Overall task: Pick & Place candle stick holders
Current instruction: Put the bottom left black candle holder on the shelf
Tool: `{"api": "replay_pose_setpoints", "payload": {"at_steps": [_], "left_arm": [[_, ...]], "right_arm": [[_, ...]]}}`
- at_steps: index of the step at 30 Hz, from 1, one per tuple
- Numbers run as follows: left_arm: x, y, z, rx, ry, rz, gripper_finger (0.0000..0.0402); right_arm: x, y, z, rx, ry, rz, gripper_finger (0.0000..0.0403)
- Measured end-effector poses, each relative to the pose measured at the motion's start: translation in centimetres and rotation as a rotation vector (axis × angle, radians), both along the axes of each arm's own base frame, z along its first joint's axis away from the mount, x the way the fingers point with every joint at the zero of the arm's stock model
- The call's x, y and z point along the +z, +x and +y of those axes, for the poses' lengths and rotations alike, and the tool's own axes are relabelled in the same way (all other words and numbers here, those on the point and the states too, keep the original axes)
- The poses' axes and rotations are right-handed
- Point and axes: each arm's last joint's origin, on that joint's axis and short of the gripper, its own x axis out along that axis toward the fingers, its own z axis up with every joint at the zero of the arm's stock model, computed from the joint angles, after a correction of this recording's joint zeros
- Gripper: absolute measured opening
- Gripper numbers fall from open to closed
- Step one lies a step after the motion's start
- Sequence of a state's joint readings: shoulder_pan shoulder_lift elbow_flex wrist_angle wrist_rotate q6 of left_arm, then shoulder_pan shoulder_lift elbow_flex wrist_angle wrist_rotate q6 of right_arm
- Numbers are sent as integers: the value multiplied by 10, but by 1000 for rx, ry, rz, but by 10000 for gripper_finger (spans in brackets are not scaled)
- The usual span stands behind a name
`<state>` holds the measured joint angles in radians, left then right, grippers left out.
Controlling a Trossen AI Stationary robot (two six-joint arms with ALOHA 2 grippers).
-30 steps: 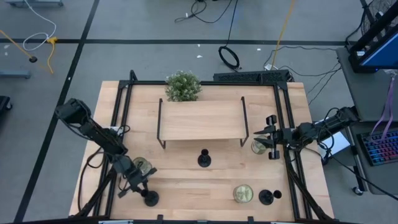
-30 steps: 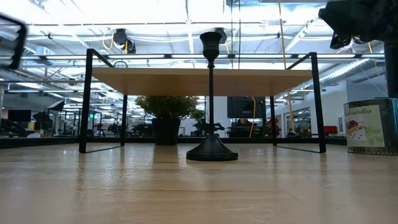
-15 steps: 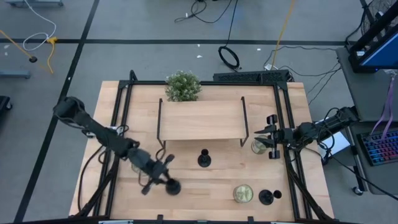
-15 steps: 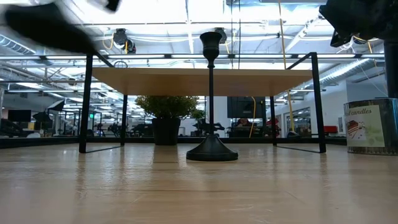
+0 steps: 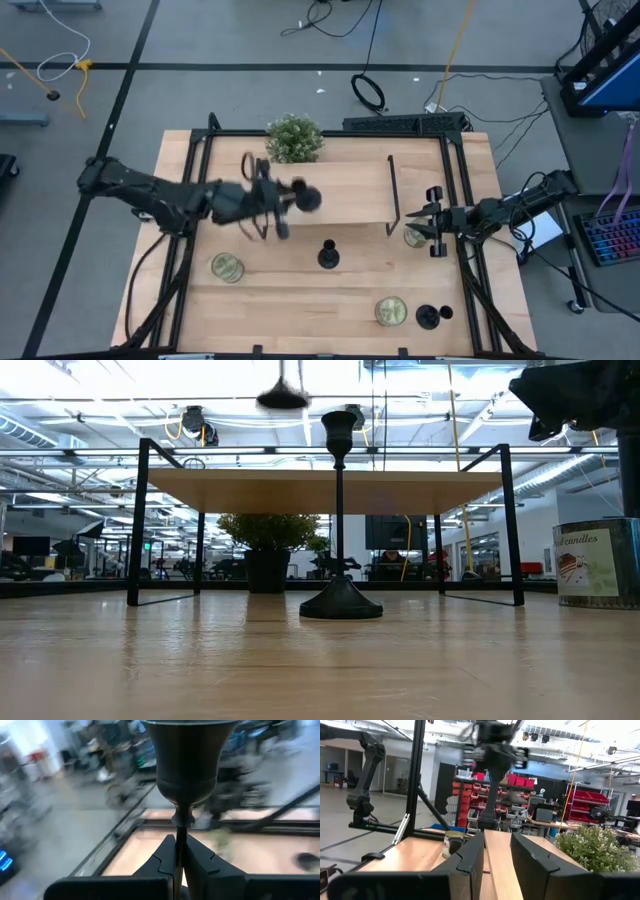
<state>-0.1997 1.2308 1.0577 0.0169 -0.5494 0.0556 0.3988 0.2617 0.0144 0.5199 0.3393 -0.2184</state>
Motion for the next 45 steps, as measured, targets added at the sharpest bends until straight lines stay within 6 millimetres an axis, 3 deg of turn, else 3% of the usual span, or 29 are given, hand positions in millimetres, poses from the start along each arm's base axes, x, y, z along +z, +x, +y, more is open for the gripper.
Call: {"api": "replay_pose_setpoints", "payload": {"at_steps": [5,11,17,24,45], "left_arm": [[-3,-17,39,165,-119,45,16],[-37,-29,71,312,-200,79,14],[-65,-38,88,405,-291,11,20],[-80,-42,92,455,-308,9,14],[-76,-57,74,407,-307,57,24]], "right_arm": [[-3,3,1,0,-12,31,91],[-5,5,2,11,29,56,91],[-5,5,2,16,52,59,91],[-7,6,3,21,73,76,91],[-12,10,4,20,56,121,91]]}}
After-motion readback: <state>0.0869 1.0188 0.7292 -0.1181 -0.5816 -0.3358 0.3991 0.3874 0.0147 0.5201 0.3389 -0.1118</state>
